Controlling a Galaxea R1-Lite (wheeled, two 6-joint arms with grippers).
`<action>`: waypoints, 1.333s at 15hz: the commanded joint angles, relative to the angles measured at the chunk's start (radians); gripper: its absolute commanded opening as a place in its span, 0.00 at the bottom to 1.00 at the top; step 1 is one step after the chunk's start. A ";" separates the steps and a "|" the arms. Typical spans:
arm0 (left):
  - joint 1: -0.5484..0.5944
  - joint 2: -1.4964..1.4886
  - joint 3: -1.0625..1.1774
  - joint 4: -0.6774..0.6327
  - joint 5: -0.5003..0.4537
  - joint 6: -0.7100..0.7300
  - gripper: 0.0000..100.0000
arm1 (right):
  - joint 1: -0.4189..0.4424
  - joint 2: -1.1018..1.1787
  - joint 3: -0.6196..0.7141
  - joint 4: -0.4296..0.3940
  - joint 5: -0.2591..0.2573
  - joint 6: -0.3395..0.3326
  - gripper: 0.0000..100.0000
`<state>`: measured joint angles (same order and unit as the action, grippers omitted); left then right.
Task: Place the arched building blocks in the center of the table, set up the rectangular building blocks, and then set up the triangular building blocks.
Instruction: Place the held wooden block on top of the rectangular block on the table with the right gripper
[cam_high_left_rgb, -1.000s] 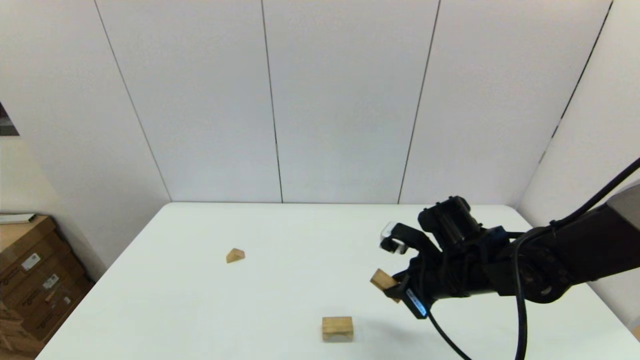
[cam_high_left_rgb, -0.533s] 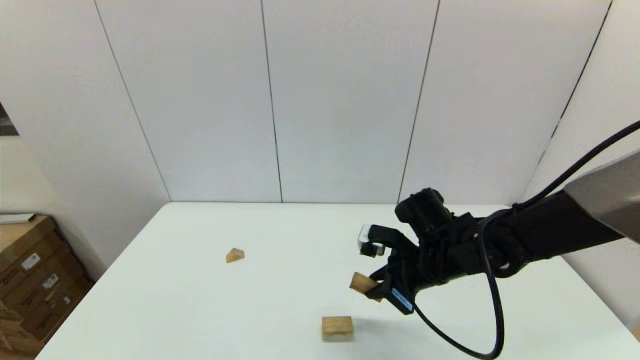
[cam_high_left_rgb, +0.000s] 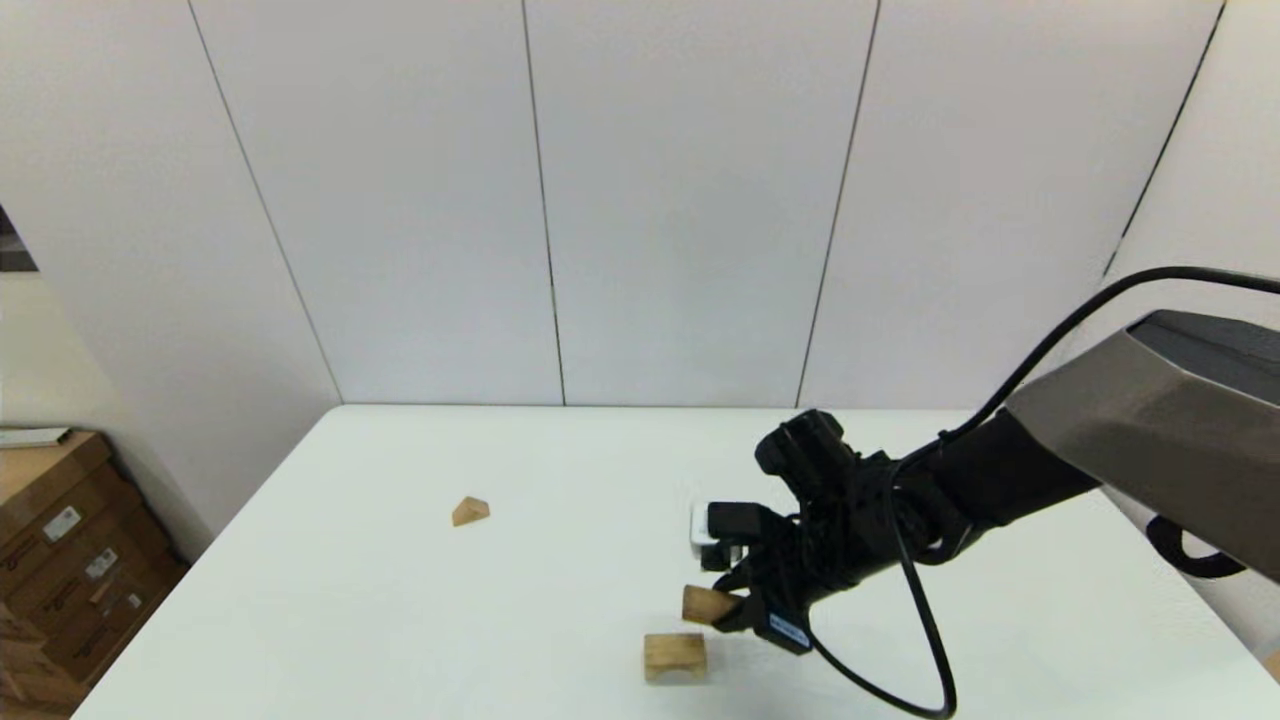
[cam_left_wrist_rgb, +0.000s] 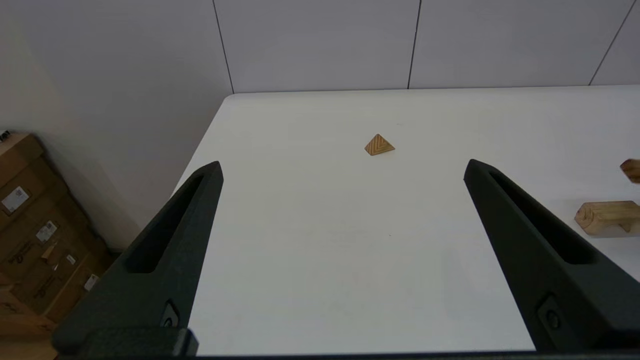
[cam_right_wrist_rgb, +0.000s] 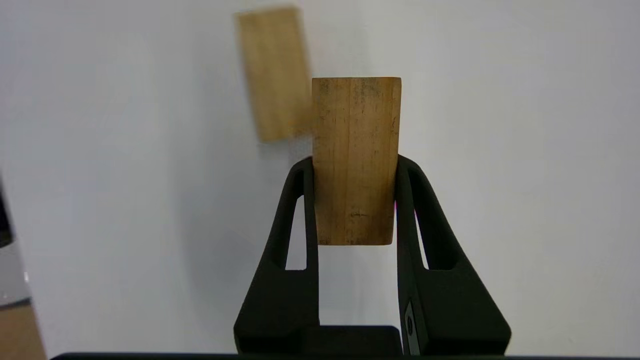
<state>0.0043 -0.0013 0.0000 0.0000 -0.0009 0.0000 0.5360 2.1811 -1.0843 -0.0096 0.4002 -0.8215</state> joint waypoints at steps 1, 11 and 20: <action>0.000 0.001 0.000 0.000 0.001 0.000 1.00 | 0.099 -0.007 0.004 0.008 0.000 0.007 0.00; 0.000 0.001 0.000 0.000 0.001 0.000 1.00 | 0.151 0.059 -0.068 0.039 -0.047 0.022 0.00; 0.000 0.001 0.000 0.000 -0.001 0.000 1.00 | 0.128 0.080 -0.092 0.037 -0.066 0.028 0.00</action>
<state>0.0043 -0.0013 0.0000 0.0000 -0.0004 0.0000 0.6677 2.2581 -1.1751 0.0283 0.3323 -0.7874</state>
